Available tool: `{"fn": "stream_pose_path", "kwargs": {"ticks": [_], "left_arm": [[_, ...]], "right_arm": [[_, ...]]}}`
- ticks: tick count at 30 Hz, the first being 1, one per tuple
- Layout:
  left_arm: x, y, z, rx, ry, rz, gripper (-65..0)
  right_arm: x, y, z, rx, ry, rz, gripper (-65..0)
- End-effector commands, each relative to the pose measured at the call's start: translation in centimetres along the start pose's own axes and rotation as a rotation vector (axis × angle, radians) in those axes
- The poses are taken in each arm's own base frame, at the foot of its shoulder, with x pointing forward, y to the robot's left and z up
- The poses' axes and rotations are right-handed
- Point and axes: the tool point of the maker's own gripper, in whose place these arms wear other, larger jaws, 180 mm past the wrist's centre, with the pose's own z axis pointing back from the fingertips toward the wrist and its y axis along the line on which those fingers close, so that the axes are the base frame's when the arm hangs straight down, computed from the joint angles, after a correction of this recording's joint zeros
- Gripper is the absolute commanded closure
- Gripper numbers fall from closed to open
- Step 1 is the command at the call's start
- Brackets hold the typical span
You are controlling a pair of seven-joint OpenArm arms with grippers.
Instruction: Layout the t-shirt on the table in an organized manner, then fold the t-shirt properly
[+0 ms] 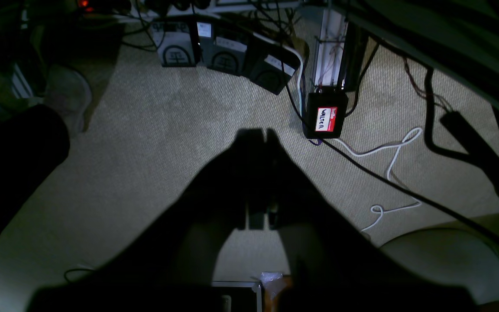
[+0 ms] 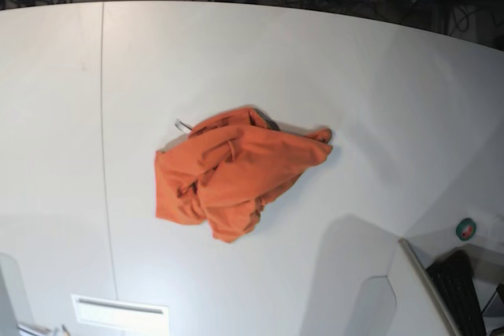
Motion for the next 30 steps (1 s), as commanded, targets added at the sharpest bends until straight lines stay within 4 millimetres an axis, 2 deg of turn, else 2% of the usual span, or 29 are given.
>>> {"fn": "stream_pose_path", "kwargs": {"ticks": [1, 4, 10, 13, 15, 30], "left_arm": [[-0.4, 0.6, 0.0, 0.013, 0.007, 0.0, 0.0], [-0.4, 0.7, 0.0, 0.014, 0.007, 0.0, 0.0], [-0.4, 0.6, 0.0, 0.013, 0.007, 0.0, 0.0], [-0.4, 0.6, 0.0, 0.013, 0.007, 0.0, 0.0], [-0.3, 0.6, 0.0, 0.013, 0.006, 0.002, 0.0], [-0.4, 0.6, 0.0, 0.013, 0.007, 0.0, 0.0]], "right_arm": [[-0.9, -0.3, 0.0, -0.007, 0.016, 0.007, 0.0], [-0.9, -1.4, 0.1, -0.022, 0.019, 0.008, 0.0], [-1.0, -1.9, 0.1, -0.03, 0.021, 0.011, 0.0], [-2.1, -2.4, 0.2, -0.039, 0.104, 0.009, 0.0], [-2.2, -2.6, 0.2, -0.041, 0.156, 0.008, 0.0], [-2.0, -2.7, 0.2, -0.043, 0.153, 0.004, 0.0]]}}
